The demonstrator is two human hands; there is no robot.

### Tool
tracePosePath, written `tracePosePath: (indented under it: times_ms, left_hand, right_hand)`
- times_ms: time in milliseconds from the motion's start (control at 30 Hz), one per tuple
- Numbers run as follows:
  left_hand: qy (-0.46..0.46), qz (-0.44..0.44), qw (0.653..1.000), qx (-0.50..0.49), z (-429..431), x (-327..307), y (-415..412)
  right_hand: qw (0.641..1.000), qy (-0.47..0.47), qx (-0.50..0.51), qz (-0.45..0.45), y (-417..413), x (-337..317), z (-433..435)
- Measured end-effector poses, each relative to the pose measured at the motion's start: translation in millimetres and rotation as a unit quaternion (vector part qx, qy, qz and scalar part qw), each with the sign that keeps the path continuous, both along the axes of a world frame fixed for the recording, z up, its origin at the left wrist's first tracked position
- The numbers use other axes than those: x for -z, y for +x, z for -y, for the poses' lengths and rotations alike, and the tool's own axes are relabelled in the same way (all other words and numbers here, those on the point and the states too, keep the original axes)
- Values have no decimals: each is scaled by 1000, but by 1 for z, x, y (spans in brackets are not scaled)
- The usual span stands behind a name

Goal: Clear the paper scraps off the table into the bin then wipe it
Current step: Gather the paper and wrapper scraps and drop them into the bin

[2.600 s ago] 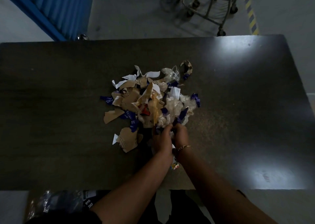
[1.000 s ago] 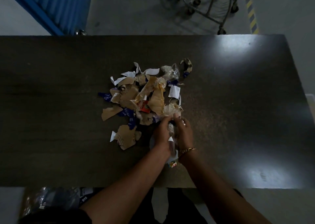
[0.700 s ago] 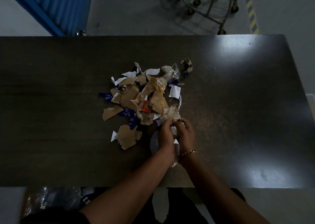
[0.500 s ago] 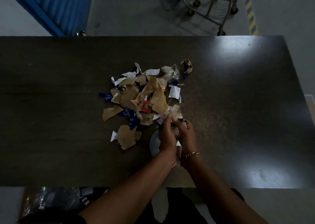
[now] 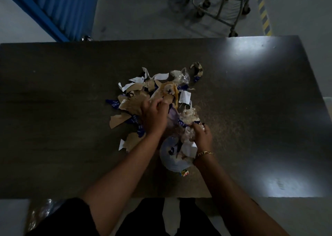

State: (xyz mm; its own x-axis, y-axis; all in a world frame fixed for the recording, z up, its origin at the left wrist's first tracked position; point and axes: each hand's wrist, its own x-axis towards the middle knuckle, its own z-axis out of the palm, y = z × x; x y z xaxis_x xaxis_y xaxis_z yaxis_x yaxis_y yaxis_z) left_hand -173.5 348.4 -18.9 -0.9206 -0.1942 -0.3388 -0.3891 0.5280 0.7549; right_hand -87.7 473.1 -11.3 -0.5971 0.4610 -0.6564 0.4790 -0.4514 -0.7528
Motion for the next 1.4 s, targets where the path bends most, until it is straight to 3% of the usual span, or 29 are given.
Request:
tracePosePath:
  times_ms: [100,200,367,467,633,767,900,1200,1400]
  left_hand:
    - [-158,61,974,149,15,10,-38]
    - [-179,67,962,193,20,13,-50]
    - [-90,-92,980,150,15,-5,-26]
    - [2,-124,984,130,7,-21,-8]
    - [190,-46,977,80,-15,-43,22]
    - [262,69,962,10,-35,-26,39]
    - [355,136,923,-59,-46,-8,59]
    - [410,143,889,-146,-66,-45,90]
    - [423,156,877,-163,-67,-46,94]
  right_hand:
    - [1000,-6,-5,1,3,3,-3]
    - [1000,-5,-5,2,4,5,-7]
    - [1000,-26,0,-8,5,3,-14]
    - [1000,-19,8,-15,0,3,-19]
    - [1000,-25,-17,-8,-10,1,-26]
    - [998,-45,-45,-14,-14,1,-28]
    - [995,-78,-35,-48,-5,8,-21]
    - [991,-91,-15,-97,16,-12,-7]
    - [996,-14,53,-68,20,-34,1]
